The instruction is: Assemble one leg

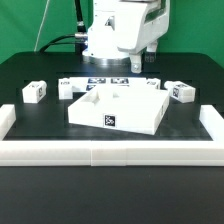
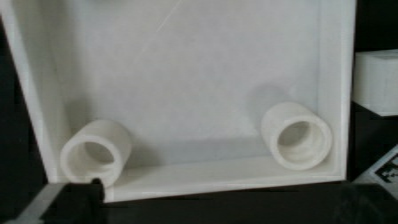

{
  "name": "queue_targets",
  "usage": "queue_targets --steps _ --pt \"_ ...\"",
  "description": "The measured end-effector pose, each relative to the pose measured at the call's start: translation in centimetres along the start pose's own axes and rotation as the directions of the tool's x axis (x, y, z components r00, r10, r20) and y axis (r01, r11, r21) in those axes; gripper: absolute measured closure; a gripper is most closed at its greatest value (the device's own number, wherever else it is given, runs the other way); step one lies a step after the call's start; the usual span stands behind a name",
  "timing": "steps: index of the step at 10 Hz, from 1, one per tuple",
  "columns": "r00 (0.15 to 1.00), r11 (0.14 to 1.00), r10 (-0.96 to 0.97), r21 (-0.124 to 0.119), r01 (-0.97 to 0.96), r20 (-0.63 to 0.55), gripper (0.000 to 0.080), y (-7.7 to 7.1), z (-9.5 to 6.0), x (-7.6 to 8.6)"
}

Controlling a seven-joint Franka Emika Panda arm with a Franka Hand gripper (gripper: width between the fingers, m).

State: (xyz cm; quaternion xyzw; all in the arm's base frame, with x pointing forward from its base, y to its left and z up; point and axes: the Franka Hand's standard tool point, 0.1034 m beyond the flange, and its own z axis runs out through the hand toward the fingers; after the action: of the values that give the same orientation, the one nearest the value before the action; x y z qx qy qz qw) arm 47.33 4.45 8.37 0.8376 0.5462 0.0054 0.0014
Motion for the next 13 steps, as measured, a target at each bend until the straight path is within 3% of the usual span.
queue_targets --steps 1,2,4,7,13 --pt "1.0 1.0 -0.017 -0.011 0.017 -0.013 0.015 -2.0 1.4 -0.8" --pt "1.0 1.0 -0.018 0.003 0.018 -0.009 0.015 -3.1 2.4 -1.5" --pt "1.0 0.999 -0.028 0.019 0.028 -0.009 0.015 -3.5 4.2 -2.5" --pt "1.0 0.999 -0.009 0.047 0.009 0.0 0.015 -3.7 5.5 -3.9" --pt "1.0 0.997 -0.004 0.082 0.003 0.01 0.015 -4.7 7.3 -4.3"
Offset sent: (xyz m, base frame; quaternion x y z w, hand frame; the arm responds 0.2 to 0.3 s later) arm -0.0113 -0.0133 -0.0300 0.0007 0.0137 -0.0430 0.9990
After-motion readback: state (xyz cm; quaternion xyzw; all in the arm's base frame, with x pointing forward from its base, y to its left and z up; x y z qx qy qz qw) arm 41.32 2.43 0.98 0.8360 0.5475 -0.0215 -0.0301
